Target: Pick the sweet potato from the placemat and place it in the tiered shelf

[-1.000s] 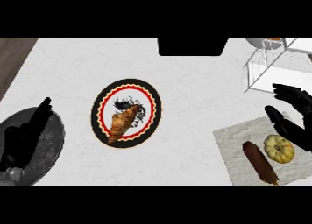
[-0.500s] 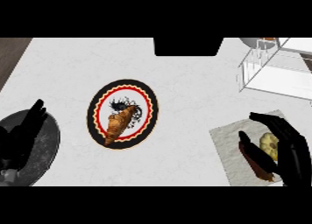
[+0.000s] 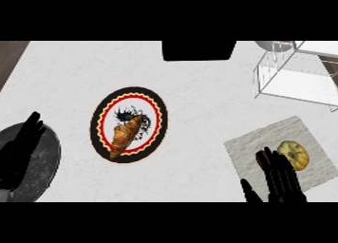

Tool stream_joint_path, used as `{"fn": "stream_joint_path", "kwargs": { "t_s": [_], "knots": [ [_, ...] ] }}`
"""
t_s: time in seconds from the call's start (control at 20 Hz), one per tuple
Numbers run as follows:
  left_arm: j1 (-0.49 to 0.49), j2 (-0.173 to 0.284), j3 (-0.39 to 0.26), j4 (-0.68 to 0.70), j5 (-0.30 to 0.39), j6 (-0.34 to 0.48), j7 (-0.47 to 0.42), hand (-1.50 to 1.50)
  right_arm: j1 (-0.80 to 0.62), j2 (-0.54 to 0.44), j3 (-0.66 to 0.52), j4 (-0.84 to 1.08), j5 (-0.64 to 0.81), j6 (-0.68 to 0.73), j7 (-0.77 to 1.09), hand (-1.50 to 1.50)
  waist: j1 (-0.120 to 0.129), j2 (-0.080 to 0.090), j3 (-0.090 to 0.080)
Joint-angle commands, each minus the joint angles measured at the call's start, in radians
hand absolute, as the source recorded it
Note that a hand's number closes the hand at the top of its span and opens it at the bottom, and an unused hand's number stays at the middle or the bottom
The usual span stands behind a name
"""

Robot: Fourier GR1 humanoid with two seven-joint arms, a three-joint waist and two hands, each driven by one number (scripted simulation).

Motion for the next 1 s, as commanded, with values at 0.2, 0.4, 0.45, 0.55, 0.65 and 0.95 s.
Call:
{"fn": "stream_joint_path", "kwargs": {
  "t_s": [0.2, 0.4, 0.45, 0.55, 0.65, 0.95],
  "knots": [
    [0.006, -0.006, 0.005, -0.014, -0.005, 0.014, 0.009, 0.00, 0.156, 0.191, -0.100, -0.090, 0.514, 0.285, 0.263, -1.50, -0.009, 0.007, -0.004],
    [-0.017, 0.025, 0.024, -0.022, 0.012, -0.013, 0.025, 0.00, 0.187, 0.213, -0.133, -0.103, 0.722, 0.525, 0.376, -1.50, 0.005, 0.011, -0.003],
    [-0.008, -0.009, -0.004, -0.017, -0.004, -0.006, -0.006, 0.00, 0.168, 0.215, -0.124, -0.125, 0.768, 0.598, 0.411, -1.50, 0.012, 0.013, -0.003],
    [-0.014, 0.040, 0.037, -0.024, 0.027, -0.034, 0.031, 0.00, 0.183, 0.216, -0.054, -0.177, 0.835, 0.723, 0.494, -1.50, 0.023, 0.008, 0.001],
    [-0.027, -0.010, -0.008, -0.048, 0.002, 0.000, 0.050, 0.00, 0.148, 0.217, -0.006, -0.211, 0.917, 0.853, 0.552, -1.50, 0.026, 0.007, 0.004],
    [-0.022, -0.025, 0.009, 0.010, -0.024, -0.031, -0.009, 0.00, -0.002, 0.217, 0.119, -0.195, 0.900, 1.151, 0.688, -1.50, 0.030, 0.007, 0.006]
  ]
}}
